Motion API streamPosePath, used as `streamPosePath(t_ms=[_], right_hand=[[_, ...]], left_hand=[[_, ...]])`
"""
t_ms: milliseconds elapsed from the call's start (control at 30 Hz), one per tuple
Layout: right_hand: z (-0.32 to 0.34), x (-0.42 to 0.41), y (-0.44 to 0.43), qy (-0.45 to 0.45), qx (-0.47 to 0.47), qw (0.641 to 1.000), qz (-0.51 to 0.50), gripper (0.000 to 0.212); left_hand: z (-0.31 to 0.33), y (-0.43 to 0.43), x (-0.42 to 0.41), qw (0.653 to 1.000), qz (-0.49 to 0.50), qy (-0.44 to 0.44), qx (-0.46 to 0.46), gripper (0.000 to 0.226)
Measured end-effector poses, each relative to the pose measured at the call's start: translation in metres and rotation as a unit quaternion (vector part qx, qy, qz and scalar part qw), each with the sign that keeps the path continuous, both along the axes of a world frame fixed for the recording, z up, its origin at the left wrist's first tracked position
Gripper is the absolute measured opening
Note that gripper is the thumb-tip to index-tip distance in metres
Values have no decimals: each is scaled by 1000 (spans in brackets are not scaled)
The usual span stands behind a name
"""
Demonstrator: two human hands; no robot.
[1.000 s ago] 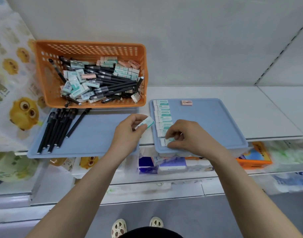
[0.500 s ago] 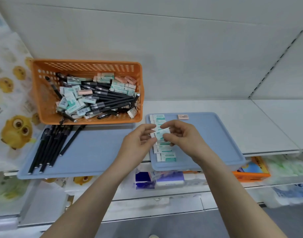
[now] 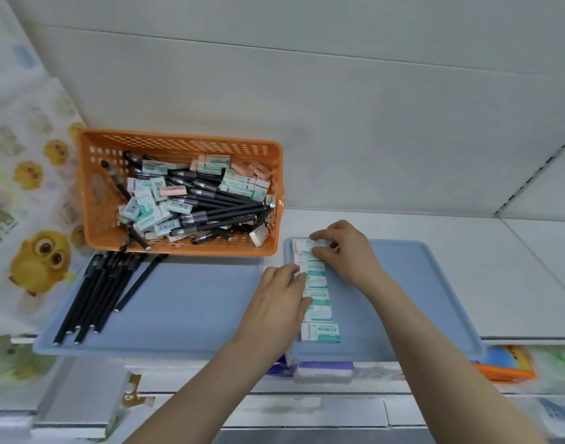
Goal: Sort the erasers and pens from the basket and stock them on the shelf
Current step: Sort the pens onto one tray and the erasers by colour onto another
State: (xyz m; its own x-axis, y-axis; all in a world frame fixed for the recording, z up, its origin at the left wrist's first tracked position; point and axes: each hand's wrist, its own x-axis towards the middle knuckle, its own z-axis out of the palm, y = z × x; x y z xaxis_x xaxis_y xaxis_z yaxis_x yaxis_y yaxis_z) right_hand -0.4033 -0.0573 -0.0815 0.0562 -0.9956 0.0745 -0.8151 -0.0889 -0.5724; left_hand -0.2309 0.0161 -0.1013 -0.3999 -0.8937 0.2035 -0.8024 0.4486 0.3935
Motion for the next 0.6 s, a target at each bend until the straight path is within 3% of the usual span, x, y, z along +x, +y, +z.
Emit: streamPosePath(t_ms=[200, 300, 433, 500, 600], right_hand=[[-2, 3, 1, 28, -24, 999, 15, 33], [7, 10, 11, 8, -105, 994, -9, 32], [35, 34, 37, -66, -230, 970, -49, 18], [50, 54, 49, -87, -292, 951, -44, 14], [70, 94, 51, -41, -363, 930, 31, 17]], left_hand=[[-1, -1, 3, 1000, -6, 21, 2, 41], [7, 3, 16, 997, -5, 67, -28, 29], [33, 2, 59, 979, 67, 163, -107, 18], [54, -9, 85, 974, 95, 165, -124, 20], [80, -41, 120, 975, 121, 113, -147, 28]])
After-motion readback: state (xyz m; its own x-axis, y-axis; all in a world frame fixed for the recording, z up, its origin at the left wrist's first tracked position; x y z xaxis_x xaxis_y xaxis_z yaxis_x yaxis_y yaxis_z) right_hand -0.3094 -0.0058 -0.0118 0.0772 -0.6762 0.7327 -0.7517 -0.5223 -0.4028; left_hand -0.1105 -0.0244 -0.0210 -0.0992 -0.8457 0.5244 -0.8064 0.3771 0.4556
